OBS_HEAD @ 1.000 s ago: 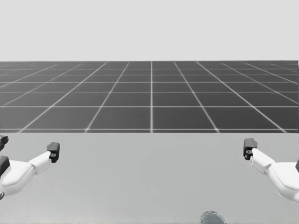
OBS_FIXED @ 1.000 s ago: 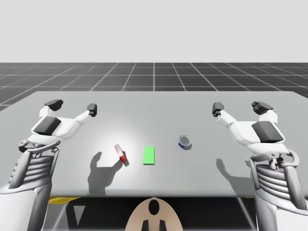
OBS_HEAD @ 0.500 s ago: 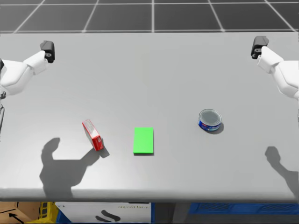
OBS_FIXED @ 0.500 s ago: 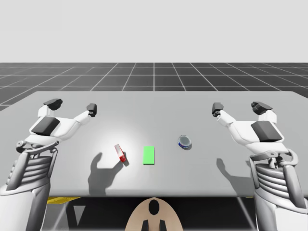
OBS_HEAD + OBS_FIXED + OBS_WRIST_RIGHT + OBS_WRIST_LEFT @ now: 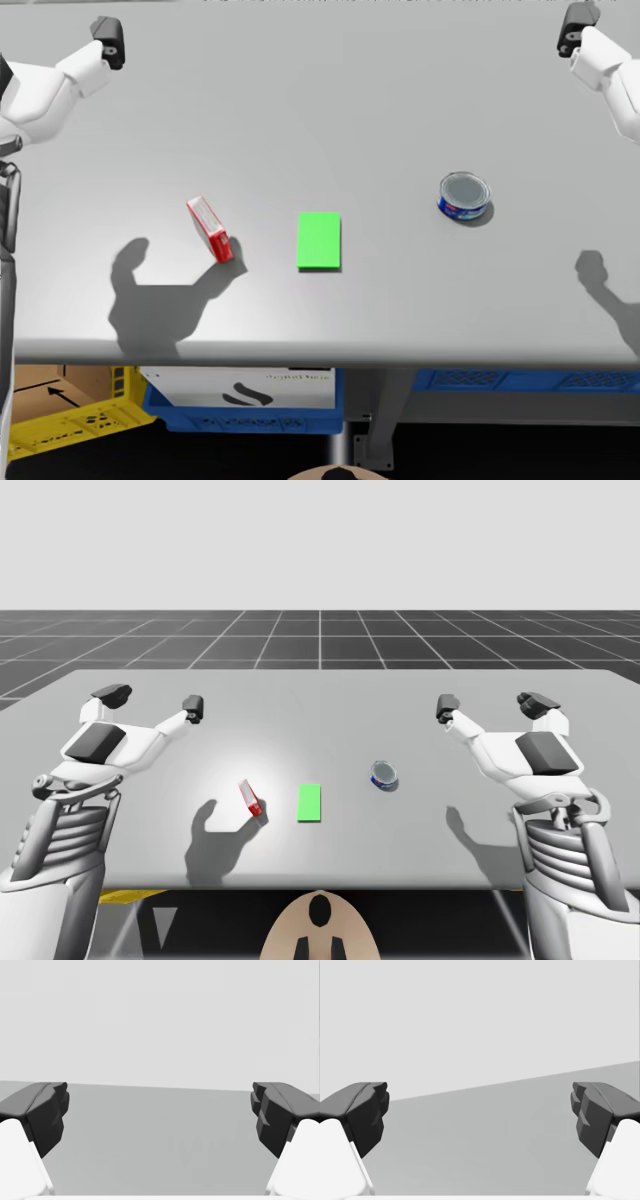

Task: Look at the card. If it is red, pick the object on the left. If it is green, pick the object on the right.

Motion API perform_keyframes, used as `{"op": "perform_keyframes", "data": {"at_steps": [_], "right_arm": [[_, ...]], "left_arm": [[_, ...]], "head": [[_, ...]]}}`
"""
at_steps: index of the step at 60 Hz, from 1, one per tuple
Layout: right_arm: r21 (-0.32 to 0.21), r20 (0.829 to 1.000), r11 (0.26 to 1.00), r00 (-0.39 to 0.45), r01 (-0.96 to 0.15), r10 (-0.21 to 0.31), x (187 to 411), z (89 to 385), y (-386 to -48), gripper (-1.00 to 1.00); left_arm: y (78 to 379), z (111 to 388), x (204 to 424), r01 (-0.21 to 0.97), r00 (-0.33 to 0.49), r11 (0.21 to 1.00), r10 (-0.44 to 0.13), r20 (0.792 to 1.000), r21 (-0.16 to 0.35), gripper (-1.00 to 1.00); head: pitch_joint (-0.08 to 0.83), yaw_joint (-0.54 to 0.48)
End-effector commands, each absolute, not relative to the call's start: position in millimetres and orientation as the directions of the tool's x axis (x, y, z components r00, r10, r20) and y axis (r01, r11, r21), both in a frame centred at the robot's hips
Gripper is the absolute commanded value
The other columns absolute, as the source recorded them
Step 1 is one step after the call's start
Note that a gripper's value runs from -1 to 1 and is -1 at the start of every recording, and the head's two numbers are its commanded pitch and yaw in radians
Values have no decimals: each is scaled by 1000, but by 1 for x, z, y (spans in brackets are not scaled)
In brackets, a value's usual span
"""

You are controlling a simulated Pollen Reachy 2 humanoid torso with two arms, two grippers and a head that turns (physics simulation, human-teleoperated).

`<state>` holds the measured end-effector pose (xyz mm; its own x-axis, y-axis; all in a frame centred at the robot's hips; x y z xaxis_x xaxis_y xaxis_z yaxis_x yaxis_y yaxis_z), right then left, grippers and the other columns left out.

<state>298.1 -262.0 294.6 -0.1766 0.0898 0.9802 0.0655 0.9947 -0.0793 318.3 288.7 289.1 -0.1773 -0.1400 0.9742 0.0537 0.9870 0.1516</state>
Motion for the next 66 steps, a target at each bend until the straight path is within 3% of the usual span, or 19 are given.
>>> {"op": "perform_keyframes", "data": {"at_steps": [1, 32, 53, 62, 66], "right_arm": [[-82, 980, 994, -177, 67, 93, 298, 295, -261, -1000], [-90, 981, 994, -168, 60, 99, 298, 293, -261, -1000], [-89, 986, 996, -136, 29, 92, 295, 291, -257, -1000], [-14, 1000, 996, -15, -92, 13, 271, 284, -249, -1000], [-4, 999, 990, 36, -141, 10, 260, 276, -243, -1000]], "left_arm": [[287, 289, 317, 56, -178, 987, -140, 974, 152, -1000], [281, 285, 317, 62, -172, 986, -143, 975, 155, -1000], [280, 283, 317, 61, -164, 986, -143, 976, 155, -1000], [280, 282, 317, 60, -157, 987, -139, 978, 150, -1000], [280, 281, 318, 60, -154, 987, -138, 978, 149, -1000]], "head": [[769, 27], [717, -237], [669, -261], [680, -258], [683, -258]]}}
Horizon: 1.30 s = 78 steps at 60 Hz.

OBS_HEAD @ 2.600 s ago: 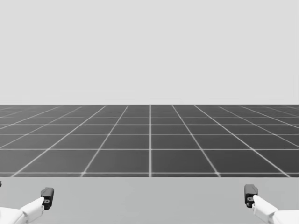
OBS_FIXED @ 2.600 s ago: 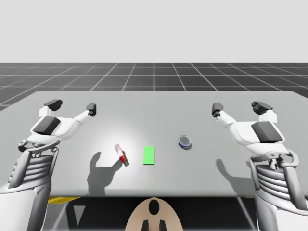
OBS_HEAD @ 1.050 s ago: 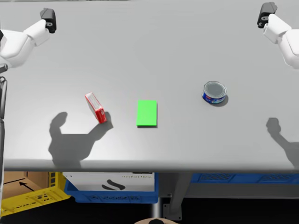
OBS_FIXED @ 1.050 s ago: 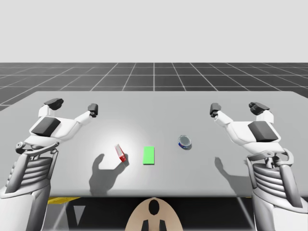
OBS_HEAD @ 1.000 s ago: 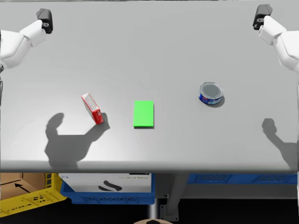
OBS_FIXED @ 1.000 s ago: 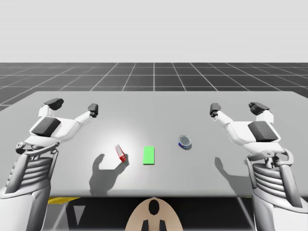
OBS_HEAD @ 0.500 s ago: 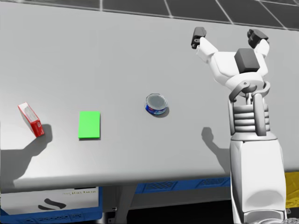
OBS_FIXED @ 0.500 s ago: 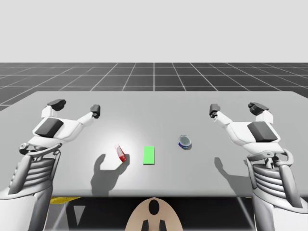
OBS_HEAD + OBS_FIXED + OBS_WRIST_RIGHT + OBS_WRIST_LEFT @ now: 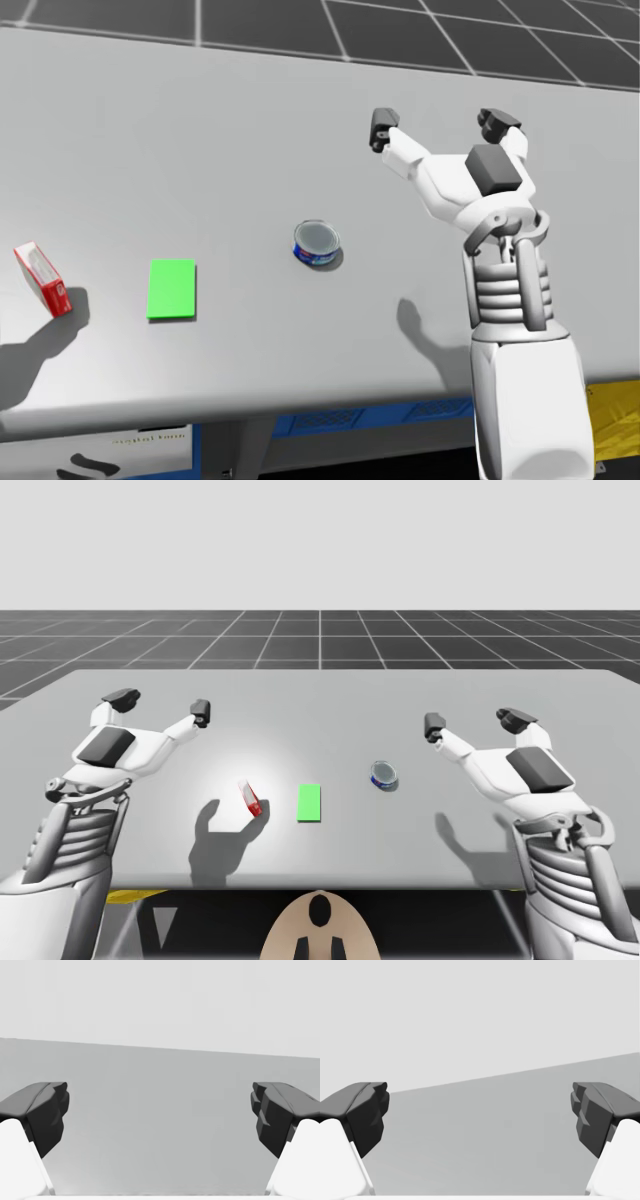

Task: Look at the card. If it is red, pick the object on the left. If it is green, pick the object on the right.

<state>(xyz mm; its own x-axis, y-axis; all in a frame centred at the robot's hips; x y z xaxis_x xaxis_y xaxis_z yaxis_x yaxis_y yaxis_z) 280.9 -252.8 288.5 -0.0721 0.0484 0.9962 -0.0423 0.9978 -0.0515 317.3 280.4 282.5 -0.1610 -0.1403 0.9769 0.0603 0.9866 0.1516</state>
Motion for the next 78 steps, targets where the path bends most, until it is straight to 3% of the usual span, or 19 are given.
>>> {"op": "perform_keyframes", "data": {"at_steps": [1, 7, 19, 29, 36, 51, 59, 78], "right_arm": [[-3, 999, 989, 44, -149, 10, 258, 274, -242, -1000], [22, 995, 978, 102, -208, -1, 244, 260, -230, -1000], [-32, 985, 959, 151, -283, 78, 231, 222, -214, -1000], [-54, 976, 958, 186, -280, 109, 242, 189, -204, -1000], [-22, 971, 960, 225, -279, 87, 253, 172, -197, -1000], [-8, 964, 962, 255, -273, 80, 275, 156, -186, -1000], [5, 951, 963, 298, -270, 79, 286, 146, -181, -1000], [-9, 940, 961, 327, -276, 103, 304, 136, -171, -1000]], "left_arm": [[280, 281, 318, 60, -154, 987, -138, 978, 149, -1000], [279, 280, 318, 61, -151, 987, -139, 979, 149, -1000], [279, 278, 319, 61, -146, 987, -141, 979, 152, -1000], [280, 277, 320, 61, -144, 986, -147, 979, 157, -1000], [280, 277, 321, 60, -143, 986, -147, 979, 157, -1000], [281, 277, 322, 61, -144, 986, -147, 979, 157, -1000], [281, 277, 322, 62, -143, 985, -148, 979, 158, -1000], [282, 277, 322, 63, -143, 986, -148, 979, 158, -1000]], "head": [[683, -257], [684, -257], [686, -259], [677, -253], [677, -248], [680, -245], [685, -246], [687, -247]]}}
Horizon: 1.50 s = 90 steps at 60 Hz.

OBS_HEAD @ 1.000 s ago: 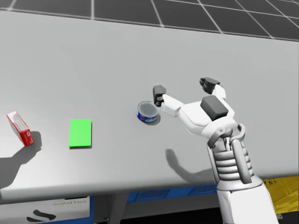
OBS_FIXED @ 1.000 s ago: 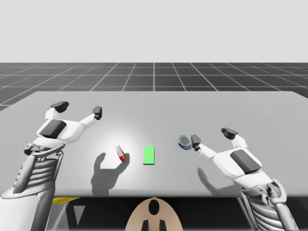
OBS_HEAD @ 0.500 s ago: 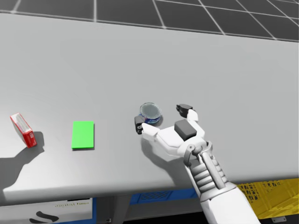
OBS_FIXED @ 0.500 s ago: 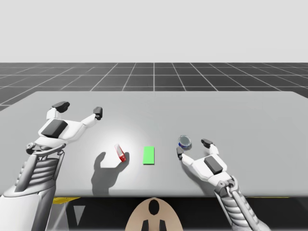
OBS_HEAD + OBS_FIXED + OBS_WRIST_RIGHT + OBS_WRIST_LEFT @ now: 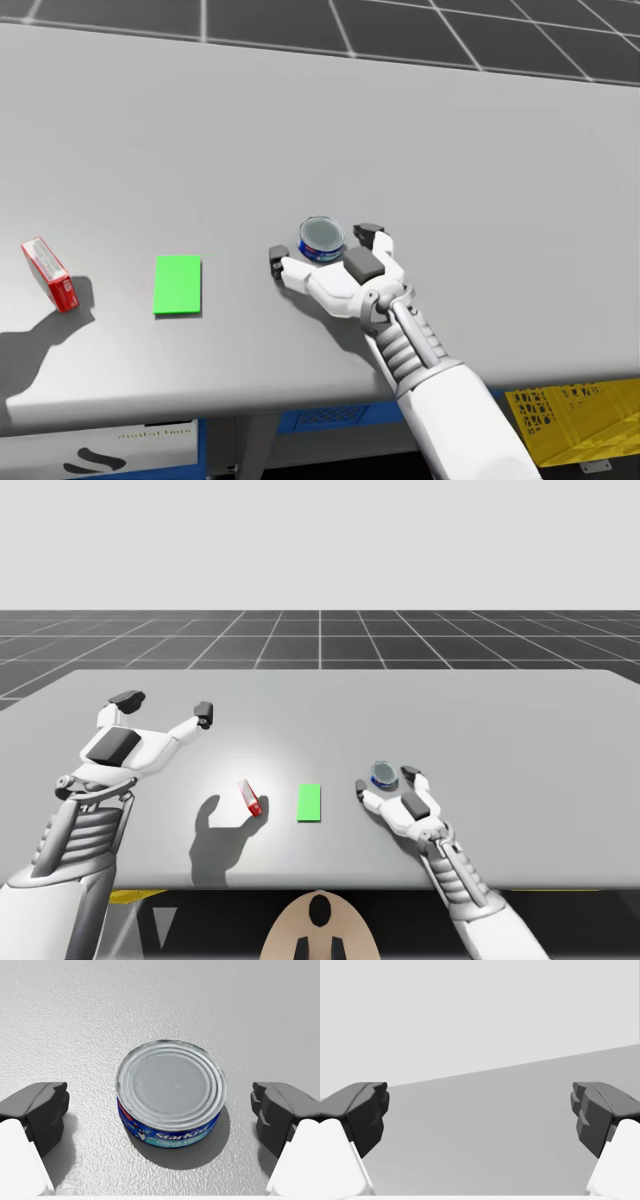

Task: Look at the card. If it is red, pick the object on the left. If it is green, pick the object on the right.

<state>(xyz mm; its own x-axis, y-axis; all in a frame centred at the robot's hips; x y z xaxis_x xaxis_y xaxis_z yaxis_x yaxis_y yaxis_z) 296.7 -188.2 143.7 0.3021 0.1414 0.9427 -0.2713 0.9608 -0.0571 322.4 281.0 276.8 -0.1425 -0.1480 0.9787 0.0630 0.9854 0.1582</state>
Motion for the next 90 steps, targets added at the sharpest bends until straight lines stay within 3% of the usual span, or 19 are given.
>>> {"op": "perform_keyframes", "data": {"at_steps": [1, 8, 10, 11, 12, 14, 31, 57, 64, 78, 90], "right_arm": [[-9, 939, 961, 328, -276, 103, 304, 135, -171, -1000], [0, 934, 960, 343, -280, 100, 308, 131, -172, -1000], [-4, 935, 961, 339, -277, 102, 309, 130, -173, -900], [-1, 936, 964, 340, -266, 95, 309, 129, -174, -467], [9, 937, 965, 340, -261, 83, 309, 128, -174, 677], [14, 935, 963, 346, -268, 83, 310, 127, -176, 1000], [18, 933, 965, 352, -261, 78, 311, 123, -178, 1000], [9, 934, 962, 345, -274, 90, 308, 120, -176, 1000], [7, 939, 960, 333, -278, 90, 308, 122, -176, 1000], [-3, 968, 962, 241, -272, 71, 307, 164, -181, 1000], [-41, 994, 962, 90, -268, 67, 307, 231, -183, 1000]], "left_arm": [[281, 277, 322, 62, -143, 985, -148, 979, 158, -1000], [281, 277, 322, 64, -143, 985, -148, 979, 159, -1000], [281, 277, 322, 63, -143, 985, -148, 979, 159, -1000], [281, 277, 322, 63, -143, 985, -148, 979, 159, -1000], [281, 277, 323, 64, -143, 985, -148, 979, 158, -1000], [281, 277, 322, 63, -143, 985, -148, 979, 159, -1000], [281, 276, 323, 65, -141, 985, -151, 978, 161, -1000], [279, 273, 325, 68, -132, 984, -156, 979, 166, -1000], [279, 273, 325, 68, -132, 984, -156, 979, 166, -1000], [280, 275, 325, 64, -135, 985, -152, 979, 162, -1000], [281, 275, 325, 61, -135, 985, -152, 979, 161, -1000]], "head": [[687, -247], [687, -248], [686, -249], [686, -249], [686, -250], [685, -252], [660, -262], [331, -289], [305, -291], [297, -291], [287, -298]]}}
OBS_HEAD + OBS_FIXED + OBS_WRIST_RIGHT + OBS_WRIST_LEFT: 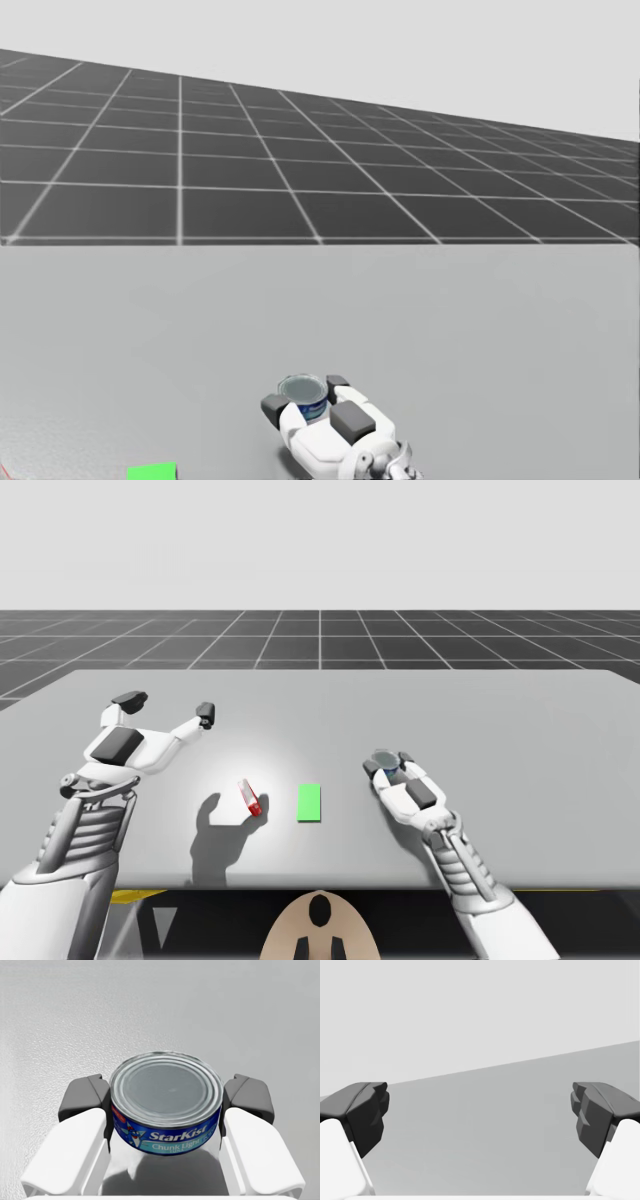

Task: Look at the card. If it is red, pick the object on the left. If it is green, pick the object on the right.

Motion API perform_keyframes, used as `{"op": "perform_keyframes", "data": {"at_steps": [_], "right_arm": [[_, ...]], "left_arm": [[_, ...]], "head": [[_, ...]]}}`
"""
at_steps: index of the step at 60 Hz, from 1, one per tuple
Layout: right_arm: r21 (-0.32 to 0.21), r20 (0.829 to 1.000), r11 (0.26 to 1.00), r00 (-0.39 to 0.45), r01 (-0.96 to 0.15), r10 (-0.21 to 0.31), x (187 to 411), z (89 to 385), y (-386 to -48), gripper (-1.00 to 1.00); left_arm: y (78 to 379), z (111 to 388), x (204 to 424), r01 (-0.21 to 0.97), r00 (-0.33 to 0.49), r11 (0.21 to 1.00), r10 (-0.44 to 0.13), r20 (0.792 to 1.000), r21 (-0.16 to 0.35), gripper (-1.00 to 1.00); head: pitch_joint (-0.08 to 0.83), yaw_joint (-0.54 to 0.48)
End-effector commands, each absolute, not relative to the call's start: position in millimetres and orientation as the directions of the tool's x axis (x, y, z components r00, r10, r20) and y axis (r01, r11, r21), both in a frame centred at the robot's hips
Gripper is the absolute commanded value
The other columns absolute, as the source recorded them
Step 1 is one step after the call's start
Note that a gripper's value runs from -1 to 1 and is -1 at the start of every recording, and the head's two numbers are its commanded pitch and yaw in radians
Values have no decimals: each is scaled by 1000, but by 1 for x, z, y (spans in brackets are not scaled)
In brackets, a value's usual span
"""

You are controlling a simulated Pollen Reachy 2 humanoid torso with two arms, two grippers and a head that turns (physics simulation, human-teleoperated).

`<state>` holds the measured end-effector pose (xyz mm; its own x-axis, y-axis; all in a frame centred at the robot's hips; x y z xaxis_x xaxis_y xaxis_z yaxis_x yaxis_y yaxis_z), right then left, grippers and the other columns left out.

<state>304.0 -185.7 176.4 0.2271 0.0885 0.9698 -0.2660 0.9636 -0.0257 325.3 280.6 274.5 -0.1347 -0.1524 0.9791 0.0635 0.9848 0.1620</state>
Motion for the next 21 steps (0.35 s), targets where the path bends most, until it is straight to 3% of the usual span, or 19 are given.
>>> {"op": "perform_keyframes", "data": {"at_steps": [1, 12, 21], "right_arm": [[-44, 994, 963, 80, -267, 68, 307, 235, -182, 1000], [-69, 997, 961, -52, -269, 57, 297, 290, -179, 1000], [-102, 983, 960, -174, -261, 57, 283, 333, -177, 1000]], "left_arm": [[281, 275, 325, 61, -134, 985, -152, 979, 161, -1000], [281, 275, 326, 61, -135, 985, -152, 979, 161, -1000], [282, 275, 326, 60, -136, 985, -152, 979, 161, -1000]], "head": [[286, -299], [278, -302], [270, -305]]}}
